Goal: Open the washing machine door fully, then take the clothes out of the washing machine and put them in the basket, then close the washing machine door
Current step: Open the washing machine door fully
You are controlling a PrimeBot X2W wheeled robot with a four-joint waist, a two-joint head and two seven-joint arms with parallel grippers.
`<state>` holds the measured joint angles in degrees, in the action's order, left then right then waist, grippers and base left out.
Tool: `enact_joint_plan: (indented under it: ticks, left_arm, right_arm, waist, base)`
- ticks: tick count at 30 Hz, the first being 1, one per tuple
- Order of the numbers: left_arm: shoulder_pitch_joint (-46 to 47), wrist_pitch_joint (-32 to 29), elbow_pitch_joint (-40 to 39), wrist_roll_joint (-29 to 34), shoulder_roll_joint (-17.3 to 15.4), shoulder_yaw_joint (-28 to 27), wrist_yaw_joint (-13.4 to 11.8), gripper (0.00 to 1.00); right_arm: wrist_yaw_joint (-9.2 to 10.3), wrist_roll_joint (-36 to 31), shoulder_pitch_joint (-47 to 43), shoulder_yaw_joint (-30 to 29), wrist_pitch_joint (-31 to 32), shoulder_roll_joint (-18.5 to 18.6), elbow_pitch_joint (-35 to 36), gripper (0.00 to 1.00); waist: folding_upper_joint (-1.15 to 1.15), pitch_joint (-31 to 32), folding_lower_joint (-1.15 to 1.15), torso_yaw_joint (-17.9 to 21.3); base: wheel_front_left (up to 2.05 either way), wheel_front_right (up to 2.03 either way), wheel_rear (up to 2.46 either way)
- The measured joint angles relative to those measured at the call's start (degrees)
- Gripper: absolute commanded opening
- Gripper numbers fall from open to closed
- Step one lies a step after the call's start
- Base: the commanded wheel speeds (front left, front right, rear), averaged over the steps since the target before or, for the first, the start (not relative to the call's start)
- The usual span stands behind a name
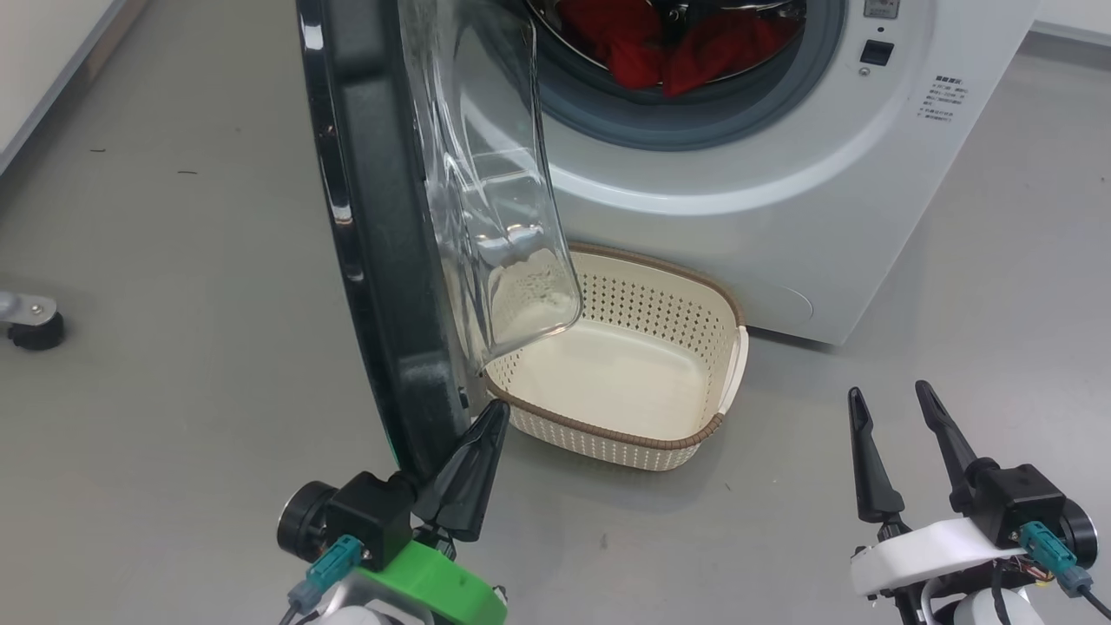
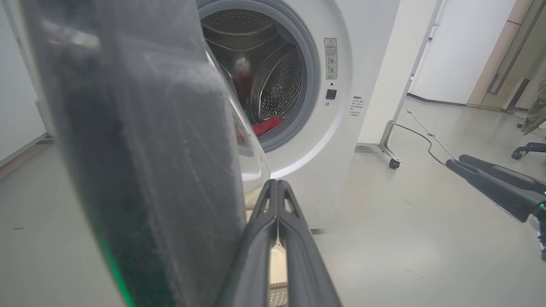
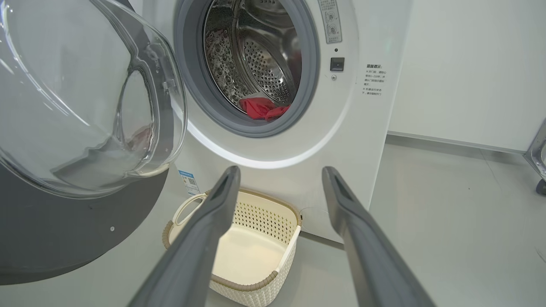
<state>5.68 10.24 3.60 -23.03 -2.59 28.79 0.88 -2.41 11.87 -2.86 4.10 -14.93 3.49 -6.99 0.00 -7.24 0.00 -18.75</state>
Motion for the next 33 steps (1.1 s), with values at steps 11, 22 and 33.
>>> enact_joint_plan:
  ticks: [11, 22, 33]
  left_arm:
    - [-1.7, 1.2, 1.2, 0.0, -0.6, -4.3, -3.5, 0.0]
    - [-2.5, 2.4, 2.2, -2.4, -2.2, -11.5, -5.2, 0.0]
    - [-2.2, 3.0, 4.8, -4.2, -4.0, -19.1, -6.2, 0.0]
  right_arm:
    - [-0.48, -0.5, 0.0, -0.5, 0.0, -0.2, -0.2, 1.0]
    - [-0.55, -0.9, 0.0, -1.3, 0.0, -0.3, -0.2, 1.0]
    - [-1.04, -1.1, 0.1, -1.5, 0.0, -0.5, -0.2, 1.0]
  waist:
    - [0.0, 0.1, 0.0, -1.2]
    - [0.0, -0.1, 0.0, -2.0]
    - [0.0, -1.0, 0.0, -1.8]
  base:
    - [0.0, 0.0, 0.0]
    - [0.0, 0.0, 0.0]
    - [0.0, 0.0, 0.0]
